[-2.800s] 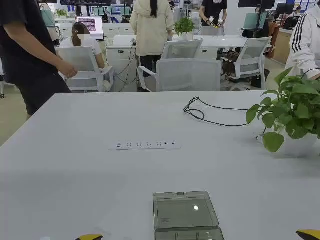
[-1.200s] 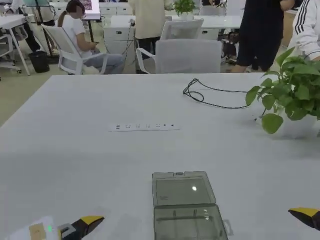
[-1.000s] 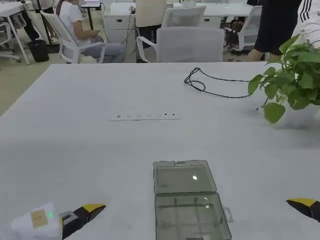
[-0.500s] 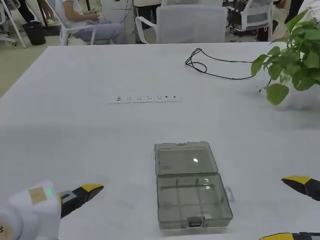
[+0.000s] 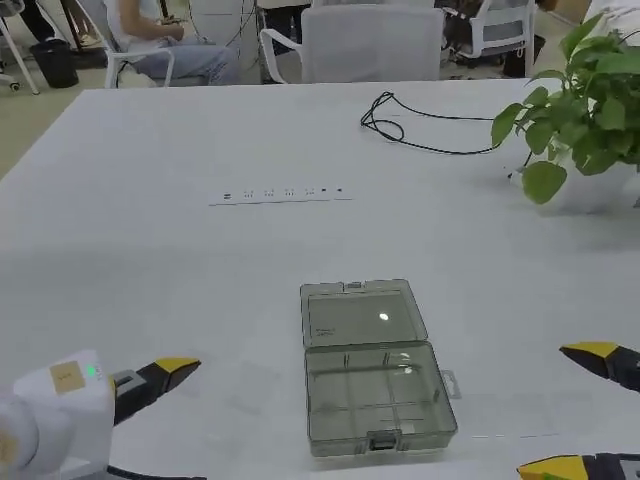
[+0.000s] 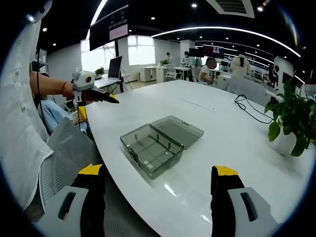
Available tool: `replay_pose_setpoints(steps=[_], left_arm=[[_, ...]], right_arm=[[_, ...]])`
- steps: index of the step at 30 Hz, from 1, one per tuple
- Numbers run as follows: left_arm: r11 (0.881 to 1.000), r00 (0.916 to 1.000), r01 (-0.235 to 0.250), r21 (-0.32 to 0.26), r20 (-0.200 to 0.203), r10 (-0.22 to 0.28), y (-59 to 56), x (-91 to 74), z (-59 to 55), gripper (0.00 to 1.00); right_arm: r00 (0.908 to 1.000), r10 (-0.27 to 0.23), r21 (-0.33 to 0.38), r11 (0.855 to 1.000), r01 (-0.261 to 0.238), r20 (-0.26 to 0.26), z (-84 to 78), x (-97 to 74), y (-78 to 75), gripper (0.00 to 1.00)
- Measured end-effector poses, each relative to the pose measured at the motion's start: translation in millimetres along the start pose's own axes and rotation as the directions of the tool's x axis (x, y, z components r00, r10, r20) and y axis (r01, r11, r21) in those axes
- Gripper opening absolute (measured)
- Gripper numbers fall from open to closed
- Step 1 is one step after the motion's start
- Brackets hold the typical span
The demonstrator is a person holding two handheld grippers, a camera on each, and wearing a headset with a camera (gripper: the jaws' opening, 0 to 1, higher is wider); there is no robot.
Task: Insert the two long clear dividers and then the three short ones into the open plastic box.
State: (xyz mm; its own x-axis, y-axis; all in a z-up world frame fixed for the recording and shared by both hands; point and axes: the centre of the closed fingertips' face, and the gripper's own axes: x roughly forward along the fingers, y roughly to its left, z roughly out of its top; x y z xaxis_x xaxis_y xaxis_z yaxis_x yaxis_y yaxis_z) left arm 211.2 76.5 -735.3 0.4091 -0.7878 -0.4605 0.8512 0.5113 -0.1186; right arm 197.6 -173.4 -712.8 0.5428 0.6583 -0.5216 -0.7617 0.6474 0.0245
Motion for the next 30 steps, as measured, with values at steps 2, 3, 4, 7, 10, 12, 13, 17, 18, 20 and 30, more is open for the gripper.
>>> replay_pose_setpoints(steps=[2, 3, 4, 7, 10, 12, 13, 17, 18, 20, 30], left_arm=[[1.0, 1.0, -0.004, -0.002, -0.004, 0.004, 1.0, -1.6, -1.9, 1.0], [1.0, 1.0, -0.008, -0.004, -0.005, 0.008, 2.2, -2.7, -2.9, 1.0], [1.0, 0.9999, -0.01, -0.006, -0.007, 0.01, 2.8, -3.4, -3.5, 1.0], [1.0, 0.9996, -0.025, -0.014, -0.011, 0.025, 9.1, -7.2, -5.1, 1.0], [0.999, 0.9993, -0.036, -0.015, -0.013, 0.035, 12.4, -9.1, -5.0, 1.0], [0.998, 0.9985, -0.052, -0.023, -0.019, 0.051, 18.0, -10.5, -5.5, 1.0], [0.998, 0.998, -0.06, -0.025, -0.021, 0.06, 20.5, -10.9, -5.8, 1.0], [0.992, 0.9934, -0.111, -0.057, -0.034, 0.109, 35.7, -14.1, -6.8, 1.0], [0.991, 0.9923, -0.12, -0.053, -0.038, 0.118, 39.7, -14.8, -7.3, 1.0], [0.989, 0.9892, -0.14, -0.054, -0.052, 0.137, 47.2, -15.9, -9.3, 1.0], [0.966, 0.9641, -0.243, -0.09, -0.133, 0.23, 82.6, -19.7, -24.9, 0.9]], right_arm=[[1.0, -0.003, 0.0, 1.0, 0.003, 0.0, -0.9, -1.5, 0.8, 0.89], [1.0, -0.006, 0.002, 1.0, 0.006, 0.001, -1.0, -2.5, 1.5, 0.89], [1.0, -0.006, 0.003, 1.0, 0.006, 0.001, -1.4, -2.8, 1.9, 0.89], [1.0, -0.007, 0.005, 1.0, 0.007, 0.002, -1.9, -3.4, 4.7, 0.89], [1.0, -0.008, 0.006, 1.0, 0.008, 0.004, -1.5, -3.7, 5.9, 0.89], [0.9999, -0.01, 0.007, 1.0, 0.01, 0.008, -1.1, -4.2, 6.8, 0.89], [0.9999, -0.011, 0.006, 1.0, 0.011, 0.007, -1.3, -4.4, 7.0, 0.89], [0.9999, -0.014, 0.011, 1.0, 0.014, 0.006, -2.8, -5.3, 6.4, 0.89], [0.9998, -0.016, 0.013, 1.0, 0.016, 0.008, -2.6, -5.5, 5.7, 0.89], [0.9998, -0.017, 0.016, 1.0, 0.017, 0.009, -2.7, -5.7, 5.2, 0.89], [0.9995, -0.028, 0.025, 0.999, 0.027, 0.017, -0.8, -6.6, 1.6, 0.88]])
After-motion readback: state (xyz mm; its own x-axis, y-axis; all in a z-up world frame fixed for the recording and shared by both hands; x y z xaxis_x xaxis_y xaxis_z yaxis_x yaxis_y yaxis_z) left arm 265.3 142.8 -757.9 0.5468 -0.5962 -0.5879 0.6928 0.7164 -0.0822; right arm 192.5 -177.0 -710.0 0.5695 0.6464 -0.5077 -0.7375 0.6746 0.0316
